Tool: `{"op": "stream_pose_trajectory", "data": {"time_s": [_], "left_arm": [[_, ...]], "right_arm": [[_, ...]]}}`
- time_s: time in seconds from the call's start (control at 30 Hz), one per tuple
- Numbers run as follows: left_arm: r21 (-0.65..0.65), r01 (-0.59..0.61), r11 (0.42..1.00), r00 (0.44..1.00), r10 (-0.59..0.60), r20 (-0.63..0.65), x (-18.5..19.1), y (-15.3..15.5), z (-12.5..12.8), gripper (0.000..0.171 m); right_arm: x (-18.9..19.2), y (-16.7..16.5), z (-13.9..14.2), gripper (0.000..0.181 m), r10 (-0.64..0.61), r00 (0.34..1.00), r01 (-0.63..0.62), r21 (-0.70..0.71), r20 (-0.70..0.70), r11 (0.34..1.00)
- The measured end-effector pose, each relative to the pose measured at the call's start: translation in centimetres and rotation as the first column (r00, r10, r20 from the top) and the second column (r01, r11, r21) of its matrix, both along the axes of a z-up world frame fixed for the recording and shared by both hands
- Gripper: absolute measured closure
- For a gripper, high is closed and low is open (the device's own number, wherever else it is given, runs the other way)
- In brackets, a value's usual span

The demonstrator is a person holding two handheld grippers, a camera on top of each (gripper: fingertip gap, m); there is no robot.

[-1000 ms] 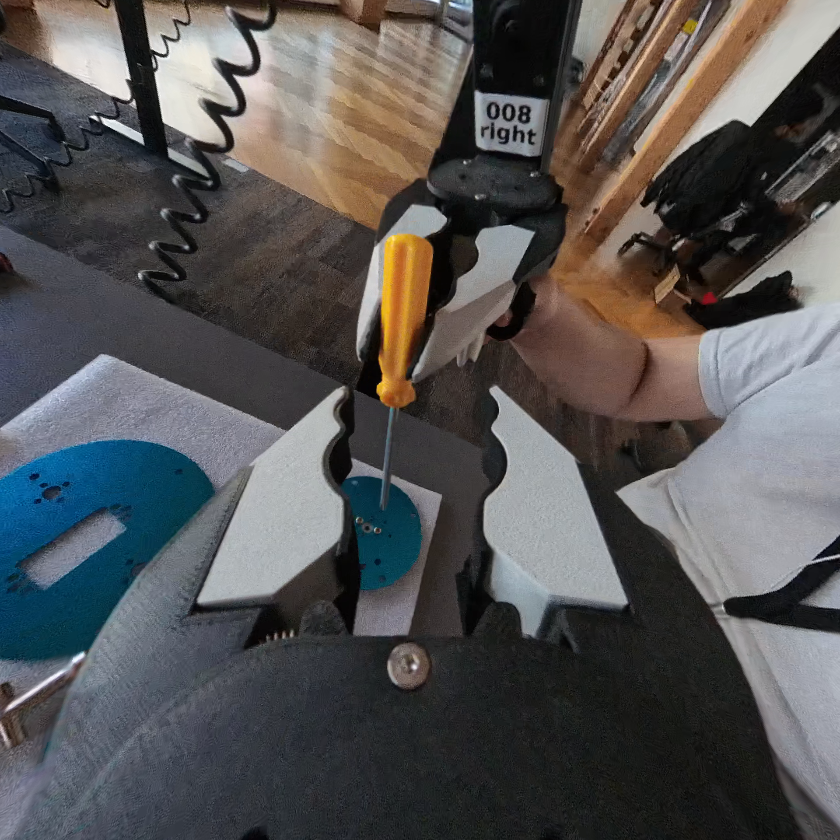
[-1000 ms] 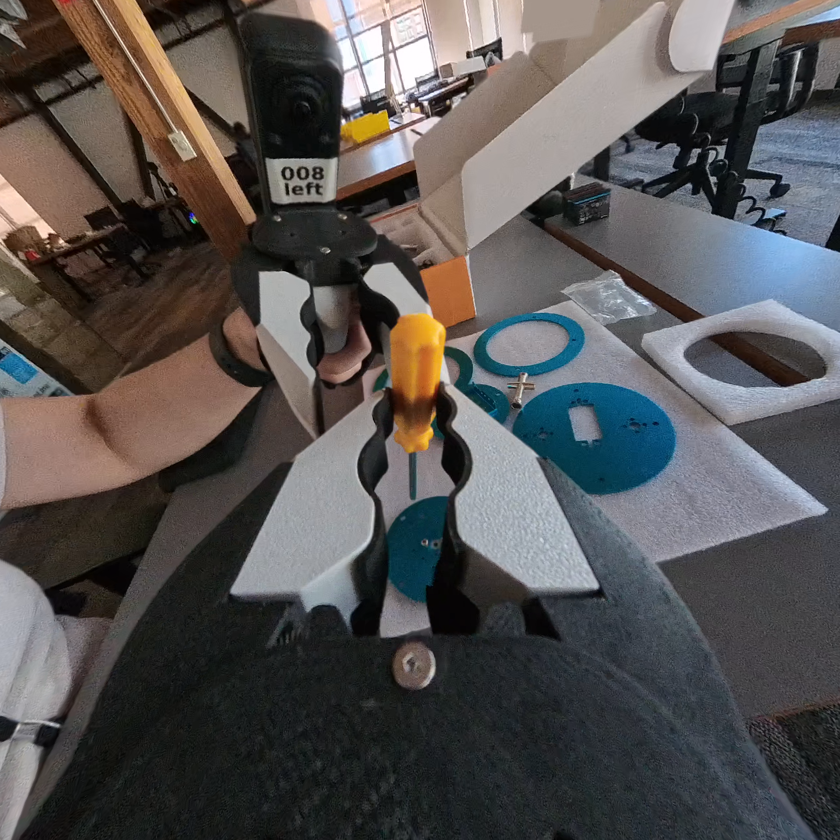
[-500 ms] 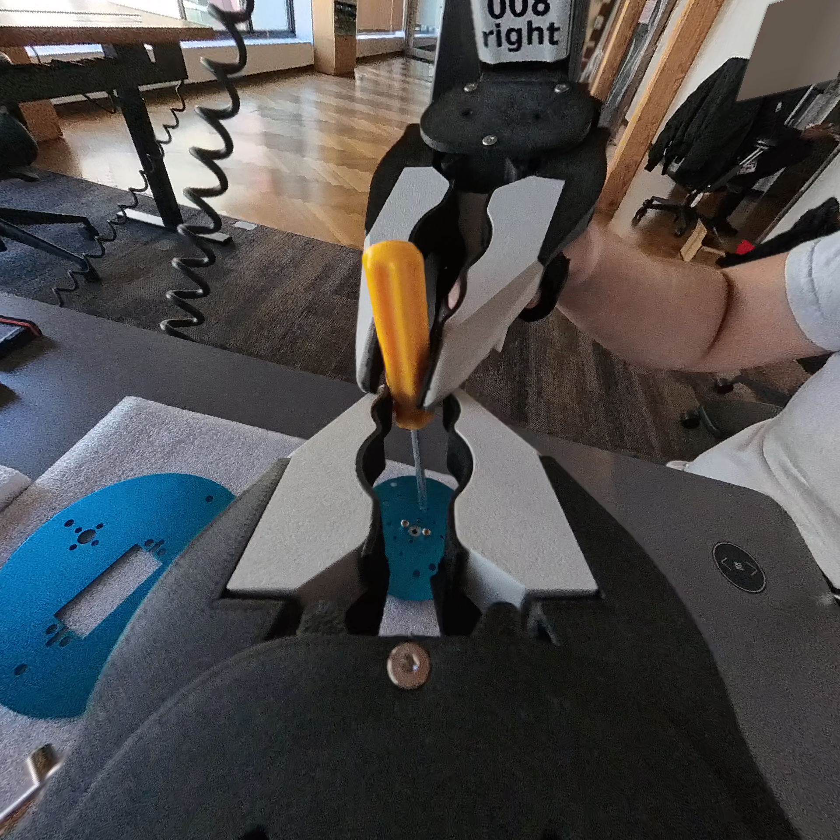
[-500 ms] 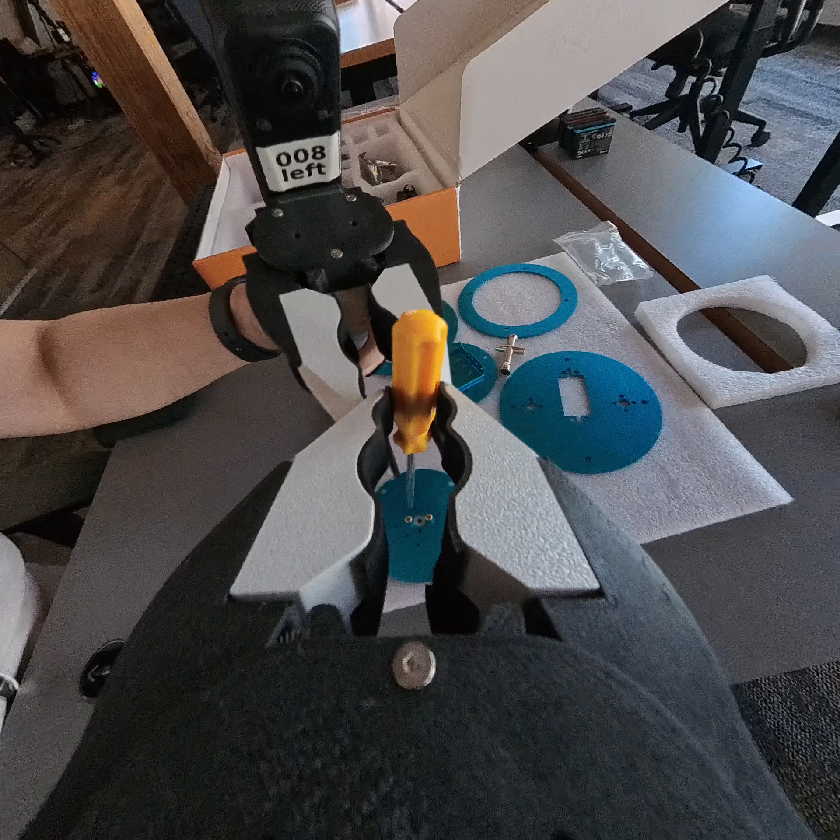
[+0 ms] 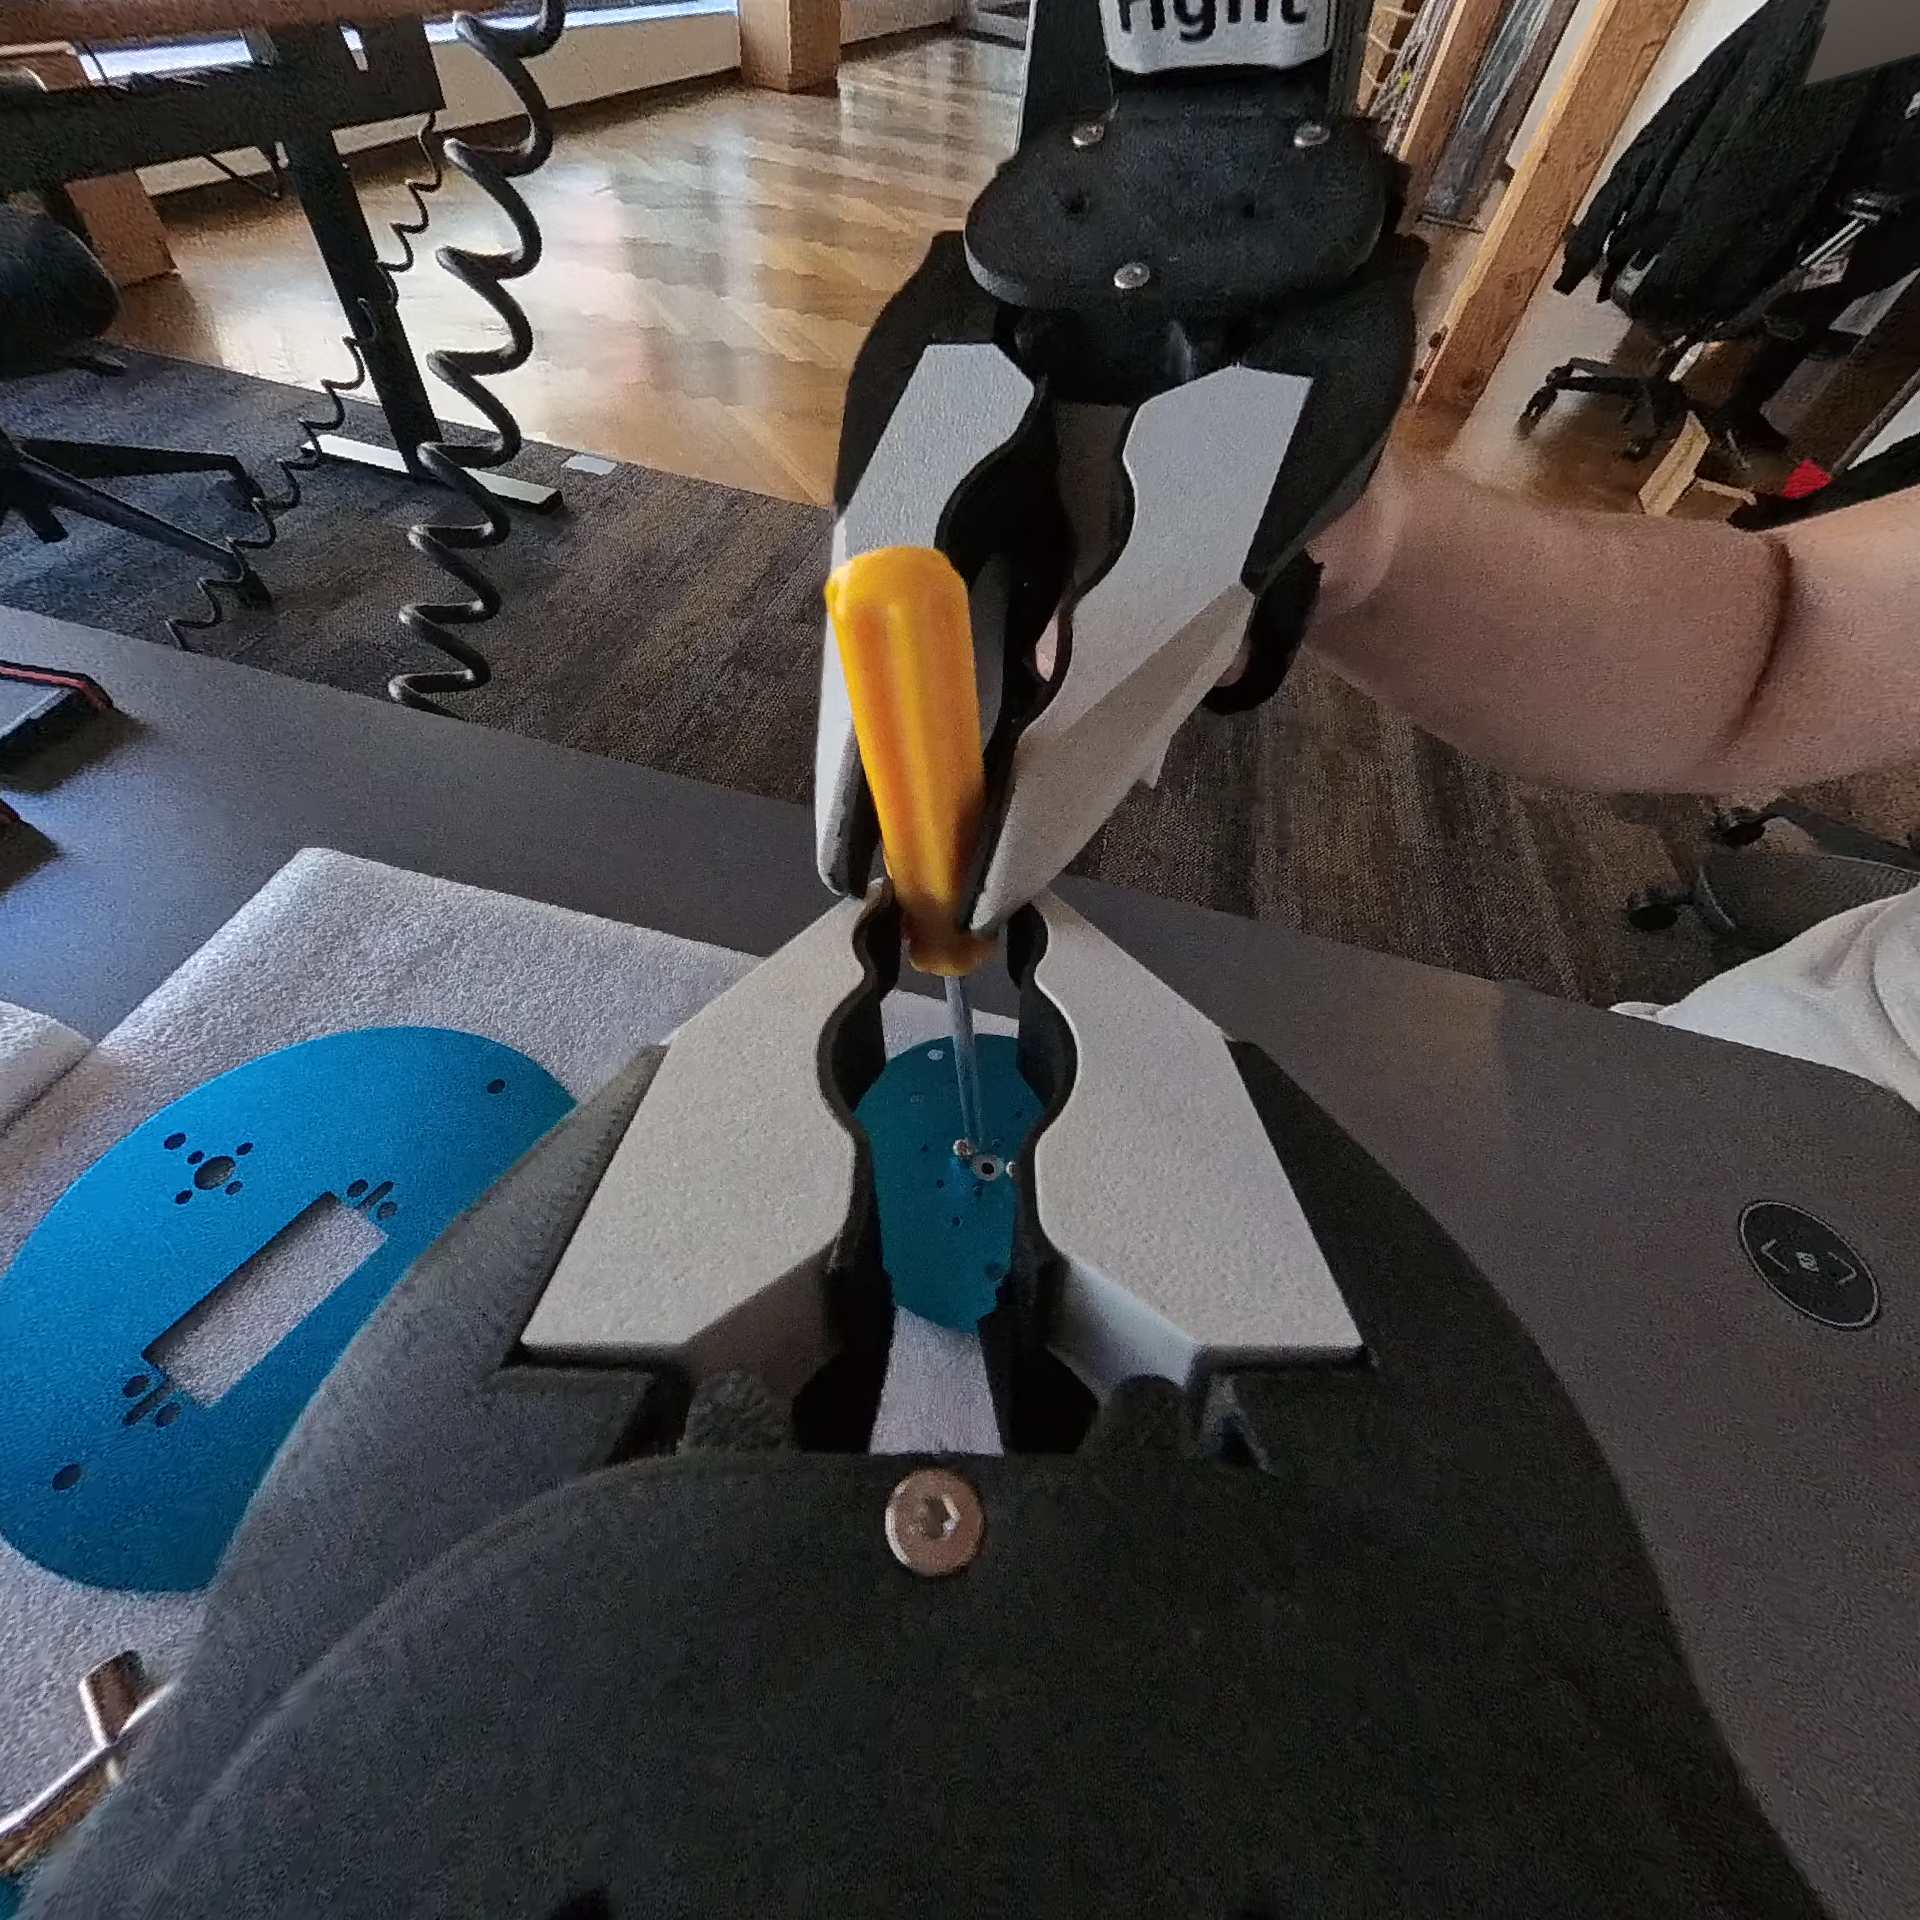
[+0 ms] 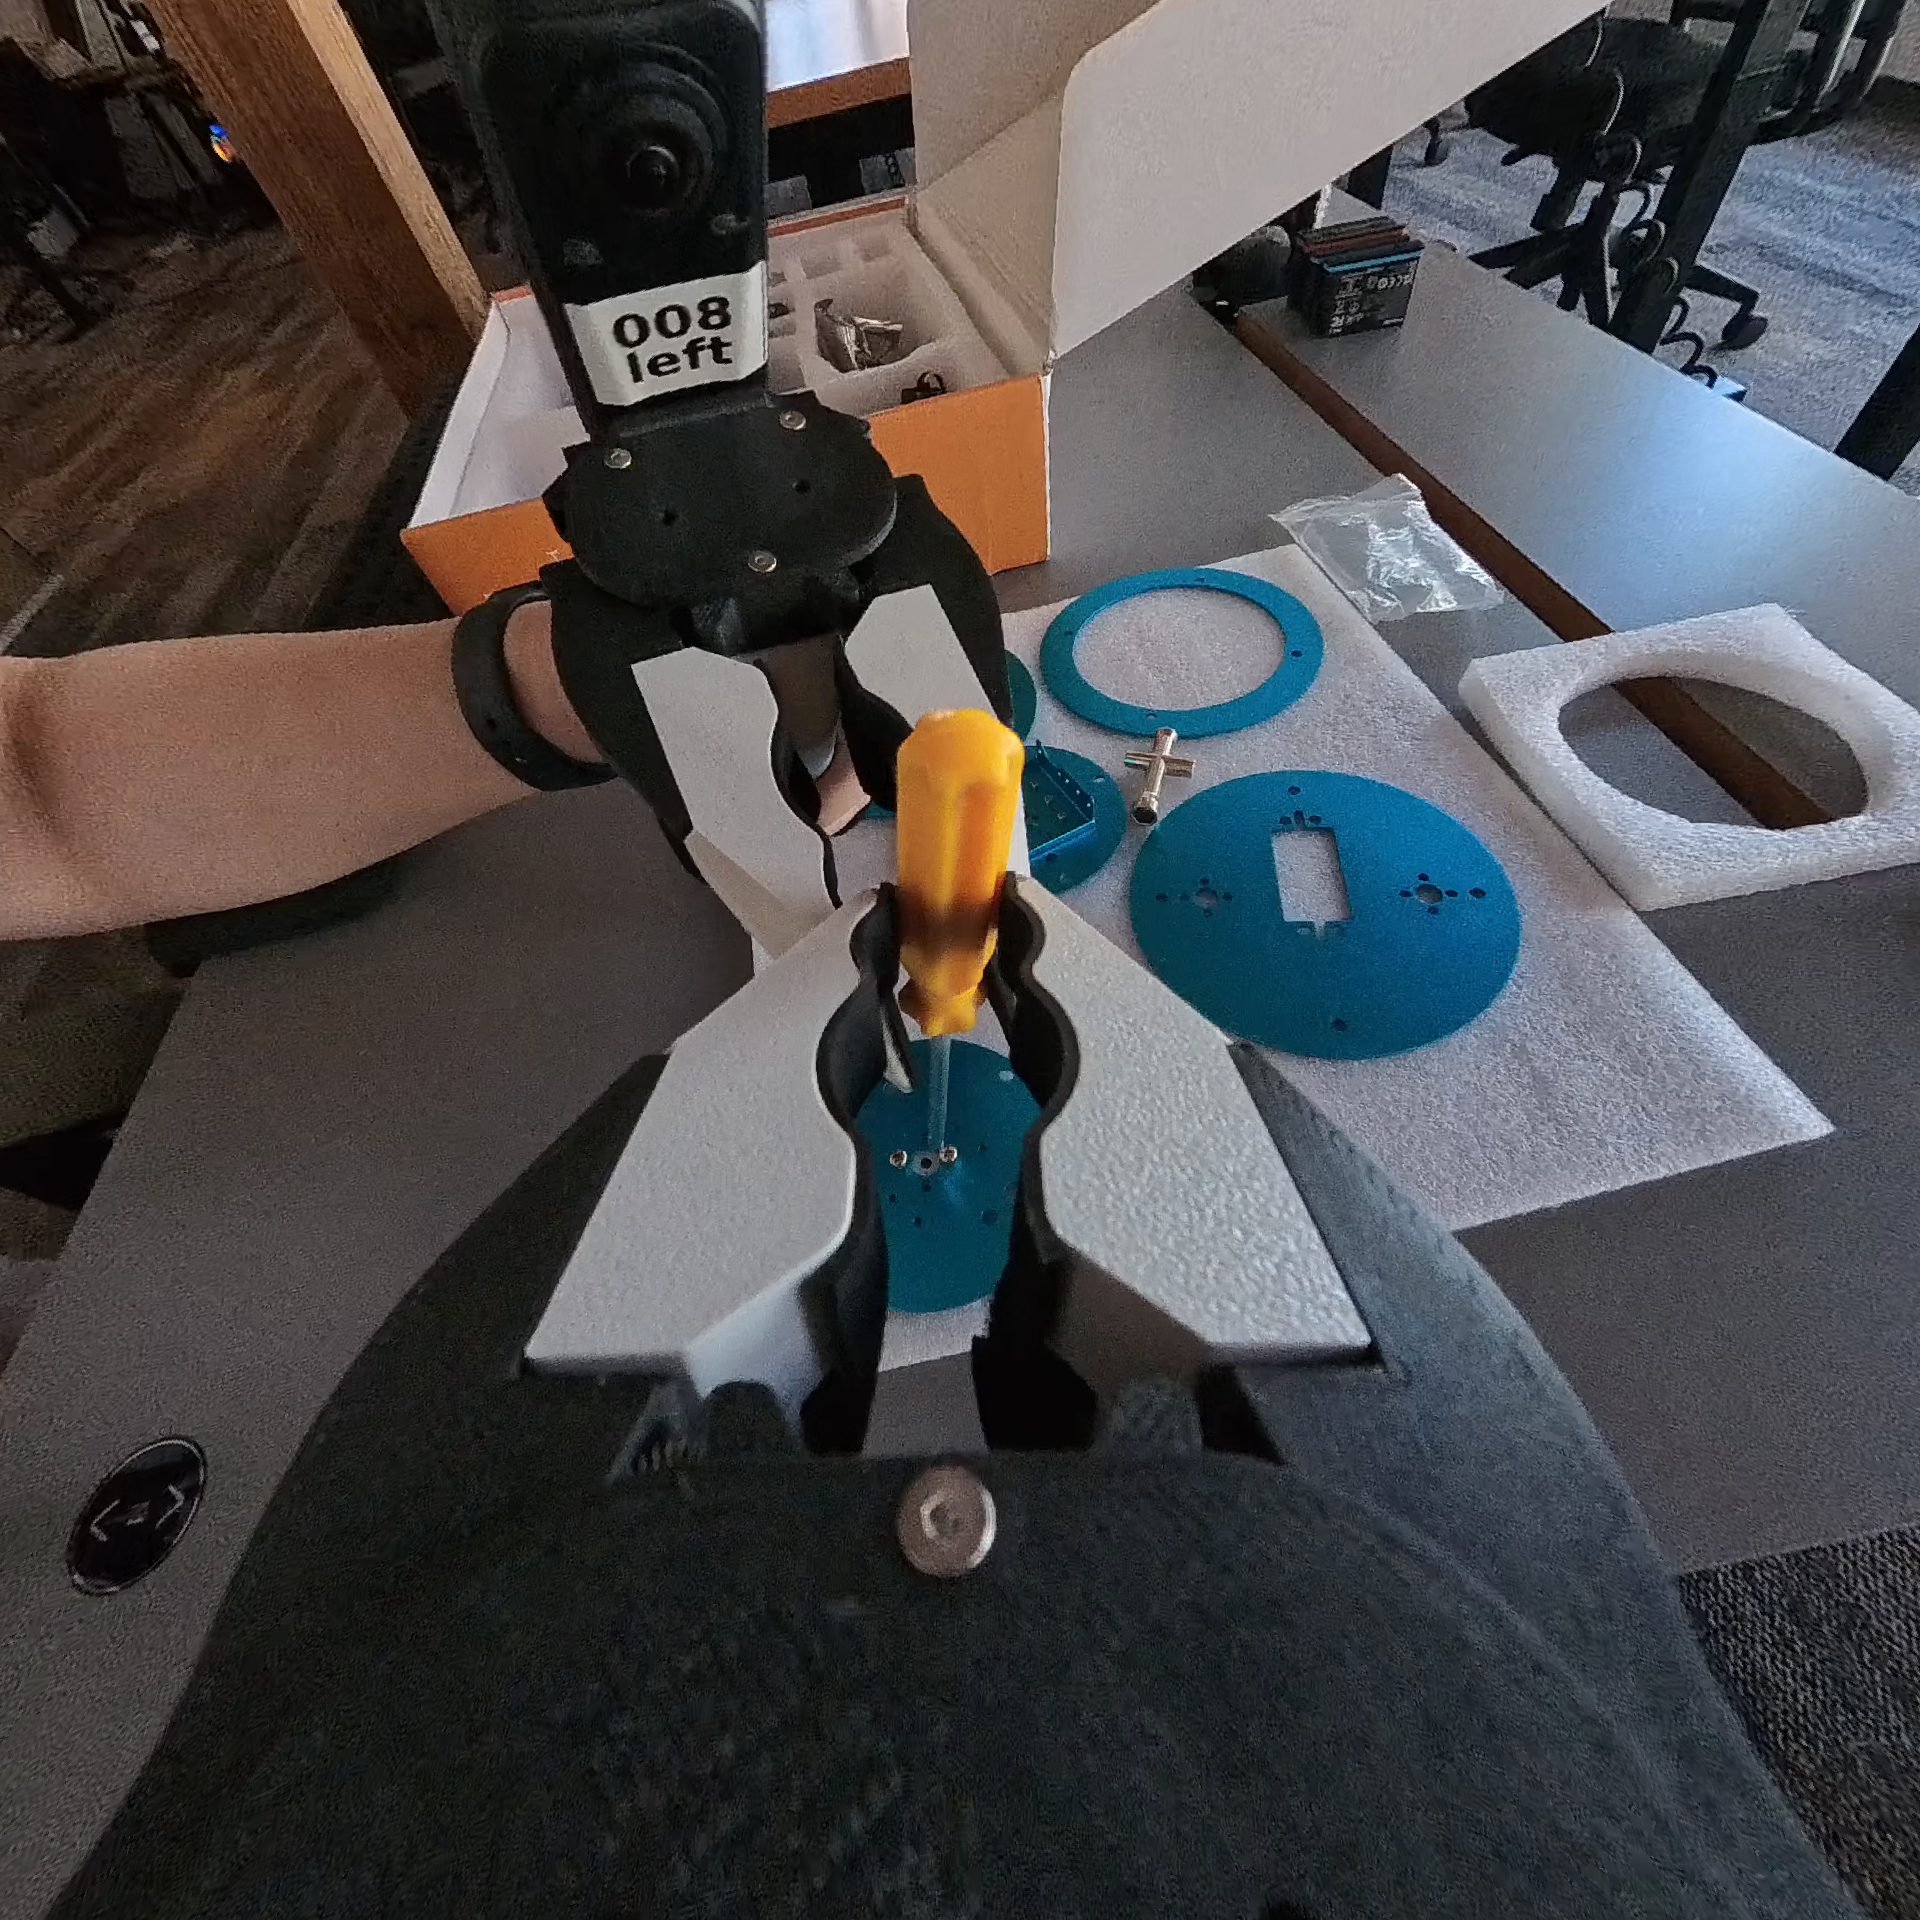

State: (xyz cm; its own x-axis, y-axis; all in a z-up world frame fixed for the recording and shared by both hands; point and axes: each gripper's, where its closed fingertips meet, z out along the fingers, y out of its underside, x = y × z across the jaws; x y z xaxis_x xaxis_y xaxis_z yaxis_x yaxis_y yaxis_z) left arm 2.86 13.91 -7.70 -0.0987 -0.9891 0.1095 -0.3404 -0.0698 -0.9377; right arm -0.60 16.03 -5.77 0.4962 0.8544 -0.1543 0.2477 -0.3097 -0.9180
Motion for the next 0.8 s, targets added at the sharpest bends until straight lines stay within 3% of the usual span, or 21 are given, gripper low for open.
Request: {"op": "stream_pose_trajectory", "data": {"time_s": [0.8], "left_arm": [[0.006,-0.022,1.0,1.0,0.022,0.01,0.11,0.35,-0.19,0.154]], "right_arm": [[0.03,0.26,-0.18,0.164,0.005,1.0,-0.005,0.012,-0.003,1.0]]}}
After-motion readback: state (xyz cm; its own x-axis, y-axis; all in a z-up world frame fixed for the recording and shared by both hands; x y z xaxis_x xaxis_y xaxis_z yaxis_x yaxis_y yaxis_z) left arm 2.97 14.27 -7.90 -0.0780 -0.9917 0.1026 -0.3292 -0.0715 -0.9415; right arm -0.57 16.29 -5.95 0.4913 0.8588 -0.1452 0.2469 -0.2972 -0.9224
